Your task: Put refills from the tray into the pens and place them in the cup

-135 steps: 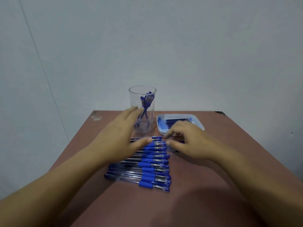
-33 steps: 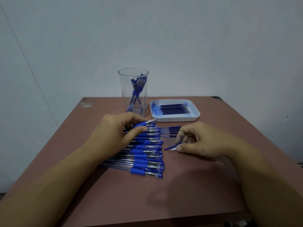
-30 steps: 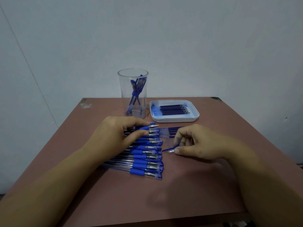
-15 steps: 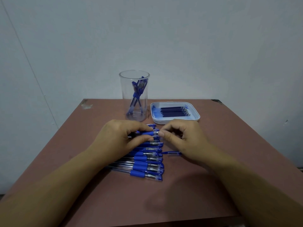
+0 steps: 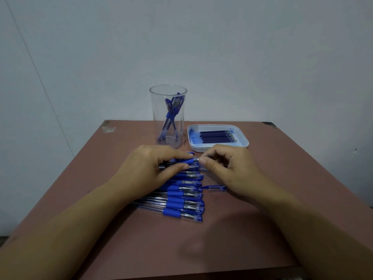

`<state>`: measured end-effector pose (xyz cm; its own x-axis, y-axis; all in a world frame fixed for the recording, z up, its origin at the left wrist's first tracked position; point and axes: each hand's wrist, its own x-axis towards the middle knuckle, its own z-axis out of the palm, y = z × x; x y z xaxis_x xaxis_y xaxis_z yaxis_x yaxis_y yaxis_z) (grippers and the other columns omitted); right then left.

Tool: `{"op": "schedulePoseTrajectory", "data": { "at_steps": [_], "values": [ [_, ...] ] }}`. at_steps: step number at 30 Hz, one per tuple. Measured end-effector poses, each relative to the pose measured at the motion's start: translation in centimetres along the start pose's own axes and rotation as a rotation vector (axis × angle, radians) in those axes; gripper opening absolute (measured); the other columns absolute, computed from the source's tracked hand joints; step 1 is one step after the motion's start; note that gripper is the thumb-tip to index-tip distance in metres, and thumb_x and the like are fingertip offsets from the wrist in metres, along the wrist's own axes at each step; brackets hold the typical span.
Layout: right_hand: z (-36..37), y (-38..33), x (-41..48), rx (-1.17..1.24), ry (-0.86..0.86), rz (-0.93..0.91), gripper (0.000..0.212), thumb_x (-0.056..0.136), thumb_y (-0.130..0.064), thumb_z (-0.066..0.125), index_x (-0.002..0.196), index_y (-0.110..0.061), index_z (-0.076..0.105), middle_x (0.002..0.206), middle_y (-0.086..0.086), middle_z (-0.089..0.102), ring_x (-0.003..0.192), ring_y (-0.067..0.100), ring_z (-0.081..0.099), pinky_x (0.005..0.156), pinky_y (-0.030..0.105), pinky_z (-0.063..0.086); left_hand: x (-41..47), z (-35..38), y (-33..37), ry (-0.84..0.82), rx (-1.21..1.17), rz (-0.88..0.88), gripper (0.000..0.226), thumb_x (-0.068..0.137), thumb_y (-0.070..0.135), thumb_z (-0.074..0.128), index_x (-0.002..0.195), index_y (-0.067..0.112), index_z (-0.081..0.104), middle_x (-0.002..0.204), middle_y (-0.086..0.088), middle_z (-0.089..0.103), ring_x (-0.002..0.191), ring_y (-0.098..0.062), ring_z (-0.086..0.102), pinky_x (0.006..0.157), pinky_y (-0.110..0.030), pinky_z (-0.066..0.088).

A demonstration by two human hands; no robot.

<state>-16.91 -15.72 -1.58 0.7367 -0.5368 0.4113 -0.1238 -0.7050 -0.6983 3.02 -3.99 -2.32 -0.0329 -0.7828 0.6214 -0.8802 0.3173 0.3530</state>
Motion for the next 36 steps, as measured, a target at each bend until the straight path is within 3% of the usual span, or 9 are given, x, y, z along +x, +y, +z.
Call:
{"op": "schedulePoseTrajectory", "data": {
  "at_steps": [5, 11, 14, 16, 23, 26, 29, 33, 36],
  "values": [
    [0.0, 0.37, -0.03, 0.032, -0.013, -0.013, 0.011, 0.085, -0.022, 0.073, 0.093, -0.029, 0.068, 0.08, -0.006, 0.063, 0.065, 0.003, 0.05, 0.06, 0.017, 0.046, -0.02, 0.05, -0.02, -0.009, -0.001, -0.013, 0.034, 0.088, 0.051, 0.059, 0.115, 0.034, 0.071, 0.097, 0.017, 0.073, 0.084, 0.003, 0.066, 0.07, -0.029, 0.058],
    [0.22, 0.09, 0.07, 0.017, -0.003, 0.004, 0.015, 0.084, -0.046, 0.061, 0.086, -0.033, 0.068, 0.078, -0.006, 0.067, 0.067, 0.015, 0.059, 0.059, 0.026, 0.05, 0.02, -0.01, 0.01, 0.009, -0.003, -0.005, 0.033, 0.088, 0.05, 0.06, 0.114, 0.032, 0.071, 0.096, 0.017, 0.073, 0.083, 0.003, 0.066, 0.068, -0.029, 0.058],
    [0.3, 0.31, 0.1, 0.003, -0.01, -0.015, 0.002, 0.086, -0.031, 0.07, 0.088, -0.031, 0.069, 0.077, -0.007, 0.064, 0.062, 0.01, 0.052, 0.057, 0.022, 0.047, 0.02, 0.02, 0.07, 0.009, -0.002, -0.005, 0.034, 0.087, 0.05, 0.06, 0.113, 0.032, 0.072, 0.096, 0.017, 0.073, 0.083, 0.003, 0.067, 0.069, -0.028, 0.058],
    [0.26, 0.42, 0.04, 0.036, -0.021, -0.017, 0.01, 0.085, -0.026, 0.073, 0.093, -0.028, 0.068, 0.078, -0.01, 0.062, 0.062, 0.003, 0.049, 0.059, 0.017, 0.044, 0.0, 0.0, 0.06, 0.012, -0.004, -0.005, 0.034, 0.087, 0.05, 0.06, 0.112, 0.032, 0.072, 0.097, 0.016, 0.073, 0.083, 0.003, 0.067, 0.069, -0.029, 0.058],
    [0.43, 0.05, 0.14, 0.011, -0.01, -0.019, 0.016, 0.086, -0.047, 0.059, 0.083, -0.034, 0.068, 0.075, -0.001, 0.068, 0.068, 0.023, 0.06, 0.06, 0.035, 0.051, 0.02, -0.06, 0.21, 0.013, 0.001, -0.001, 0.033, 0.087, 0.048, 0.061, 0.112, 0.03, 0.073, 0.096, 0.016, 0.073, 0.083, 0.005, 0.066, 0.07, -0.022, 0.057],
    [0.47, 0.42, 0.09, 0.024, -0.015, -0.024, 0.001, 0.087, -0.032, 0.069, 0.087, -0.032, 0.068, 0.076, -0.003, 0.065, 0.065, 0.016, 0.055, 0.059, 0.027, 0.049, 0.0, -0.07, 0.2, 0.019, 0.009, 0.007, 0.032, 0.086, 0.047, 0.062, 0.11, 0.031, 0.073, 0.095, 0.016, 0.073, 0.082, 0.004, 0.066, 0.069, -0.023, 0.057],
    [0.43, 0.41, -0.06, 0.068, -0.018, -0.025, 0.009, 0.085, -0.028, 0.073, 0.092, -0.029, 0.068, 0.079, -0.003, 0.063, 0.066, 0.011, 0.054, 0.061, 0.02, 0.048, 0.01, -0.13, 0.26, 0.025, 0.005, 0.01, 0.033, 0.086, 0.049, 0.06, 0.11, 0.03, 0.073, 0.095, 0.016, 0.073, 0.082, 0.004, 0.066, 0.069, -0.022, 0.057],
    [0.49, 0.26, 0.16, 0.061, 0.012, -0.003, 0.018, 0.084, -0.047, 0.062, 0.084, -0.03, 0.068, 0.075, -0.003, 0.065, 0.066, 0.015, 0.056, 0.059, 0.027, 0.048, 0.0, -0.16, 0.28, 0.023, 0.007, 0.012, 0.034, 0.086, 0.05, 0.06, 0.111, 0.03, 0.073, 0.094, 0.016, 0.073, 0.082, 0.006, 0.064, 0.07, -0.017, 0.055],
    [0.45, 0.4, 0.18, 0.029, 0.003, -0.013, 0.008, 0.086, -0.037, 0.068, 0.086, -0.029, 0.069, 0.075, -0.004, 0.066, 0.067, 0.018, 0.058, 0.06, 0.029, 0.05, 0.0, -0.16, 0.23, 0.024, 0.015, 0.015, 0.035, 0.085, 0.05, 0.06, 0.11, 0.03, 0.073, 0.094, 0.016, 0.073, 0.082, 0.006, 0.064, 0.07, -0.019, 0.056]
  ]
}}
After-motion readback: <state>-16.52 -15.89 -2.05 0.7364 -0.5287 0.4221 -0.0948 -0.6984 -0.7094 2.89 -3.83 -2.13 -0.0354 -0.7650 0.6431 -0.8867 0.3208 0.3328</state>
